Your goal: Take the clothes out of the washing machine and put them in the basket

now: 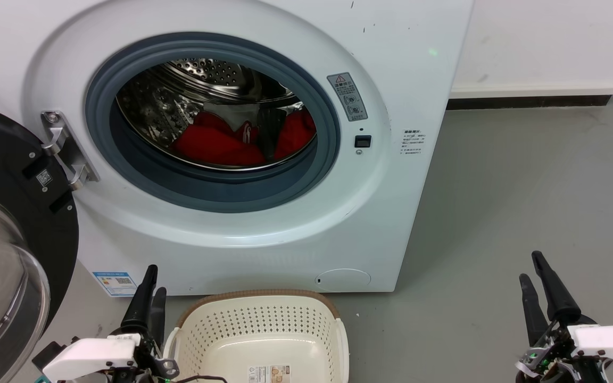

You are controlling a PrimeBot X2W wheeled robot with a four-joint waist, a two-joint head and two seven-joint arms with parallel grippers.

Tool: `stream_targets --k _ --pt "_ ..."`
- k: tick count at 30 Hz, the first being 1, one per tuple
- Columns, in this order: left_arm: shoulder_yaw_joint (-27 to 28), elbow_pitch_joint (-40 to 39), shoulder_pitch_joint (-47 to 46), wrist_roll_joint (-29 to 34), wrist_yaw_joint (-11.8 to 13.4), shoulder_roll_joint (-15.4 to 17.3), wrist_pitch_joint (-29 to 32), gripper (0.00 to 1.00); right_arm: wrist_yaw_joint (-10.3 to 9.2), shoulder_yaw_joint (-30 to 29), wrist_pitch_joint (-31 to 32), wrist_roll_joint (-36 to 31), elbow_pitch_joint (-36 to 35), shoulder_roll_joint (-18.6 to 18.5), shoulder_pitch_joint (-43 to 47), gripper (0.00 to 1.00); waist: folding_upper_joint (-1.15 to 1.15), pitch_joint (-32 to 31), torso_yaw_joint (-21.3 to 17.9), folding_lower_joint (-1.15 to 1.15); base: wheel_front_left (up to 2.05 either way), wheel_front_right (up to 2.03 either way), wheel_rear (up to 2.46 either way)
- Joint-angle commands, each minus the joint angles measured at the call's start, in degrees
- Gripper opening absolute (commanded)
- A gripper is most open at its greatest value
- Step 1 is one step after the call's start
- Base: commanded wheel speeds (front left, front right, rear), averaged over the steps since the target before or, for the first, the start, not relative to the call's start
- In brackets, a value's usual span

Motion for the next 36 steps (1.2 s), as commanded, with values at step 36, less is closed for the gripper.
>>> stream_targets --k 36 --pt "0.52 -14.93 1.44 35.93 8.77 0.15 -8.90 1.00 0.00 1.50 -8.86 -49.19 -13.50 -0.01 -0.39 1.00 0.00 1.05 -0.44 0.00 0.00 0.00 0.00"
